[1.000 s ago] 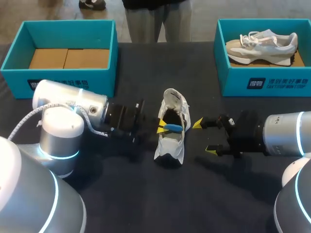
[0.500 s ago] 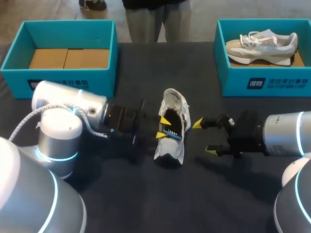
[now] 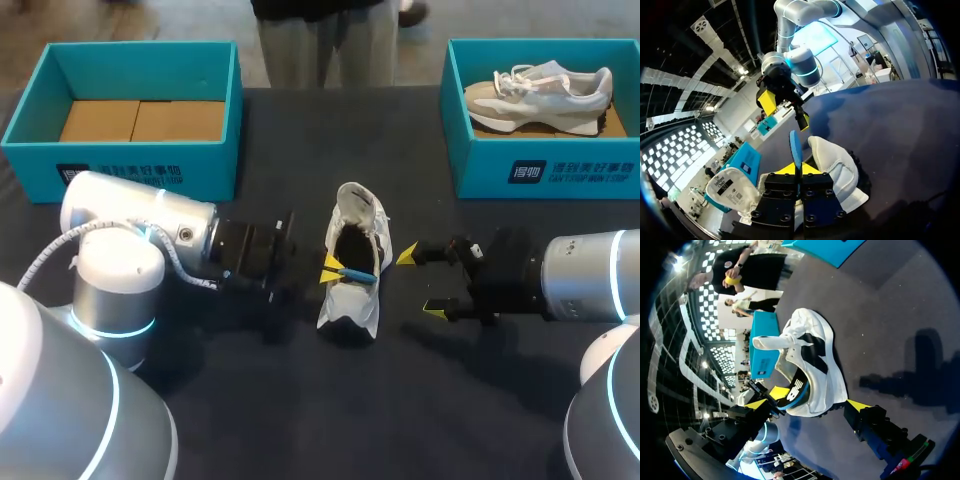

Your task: Take the shoe out of the shoebox, open the shoe tongue, remove and reinsert the insole, then place the shoe into the shoebox

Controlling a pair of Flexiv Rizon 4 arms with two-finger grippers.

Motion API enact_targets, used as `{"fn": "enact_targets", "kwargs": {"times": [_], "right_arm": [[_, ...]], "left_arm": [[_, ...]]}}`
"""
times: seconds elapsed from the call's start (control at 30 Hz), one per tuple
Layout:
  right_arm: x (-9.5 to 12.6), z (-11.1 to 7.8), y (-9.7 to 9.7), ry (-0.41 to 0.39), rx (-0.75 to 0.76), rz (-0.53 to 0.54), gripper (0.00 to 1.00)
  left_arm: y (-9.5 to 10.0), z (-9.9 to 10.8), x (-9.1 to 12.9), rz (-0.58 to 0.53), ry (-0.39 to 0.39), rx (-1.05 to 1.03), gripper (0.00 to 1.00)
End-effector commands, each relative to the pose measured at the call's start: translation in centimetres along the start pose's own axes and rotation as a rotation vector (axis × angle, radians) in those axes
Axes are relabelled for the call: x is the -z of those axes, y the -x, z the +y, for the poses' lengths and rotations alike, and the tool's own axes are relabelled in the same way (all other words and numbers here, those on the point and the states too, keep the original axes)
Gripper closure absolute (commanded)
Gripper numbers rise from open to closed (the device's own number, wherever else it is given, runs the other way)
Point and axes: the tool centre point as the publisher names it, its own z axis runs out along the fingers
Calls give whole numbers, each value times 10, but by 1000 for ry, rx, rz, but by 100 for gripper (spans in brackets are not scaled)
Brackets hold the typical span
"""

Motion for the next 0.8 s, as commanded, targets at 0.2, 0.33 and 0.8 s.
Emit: {"fn": "enact_targets", "kwargs": {"times": [0.2, 0.33, 0.8], "right_arm": [[0, -1, -1, 3, -1, -4, 0], [0, -1, -1, 3, -1, -4, 0], [0, -1, -1, 3, -1, -4, 0]], "left_arm": [[11, 20, -8, 30, 34, -16, 100], [13, 30, -8, 39, 67, -24, 100], [4, 4, 5, 9, 19, -17, 58]]}}
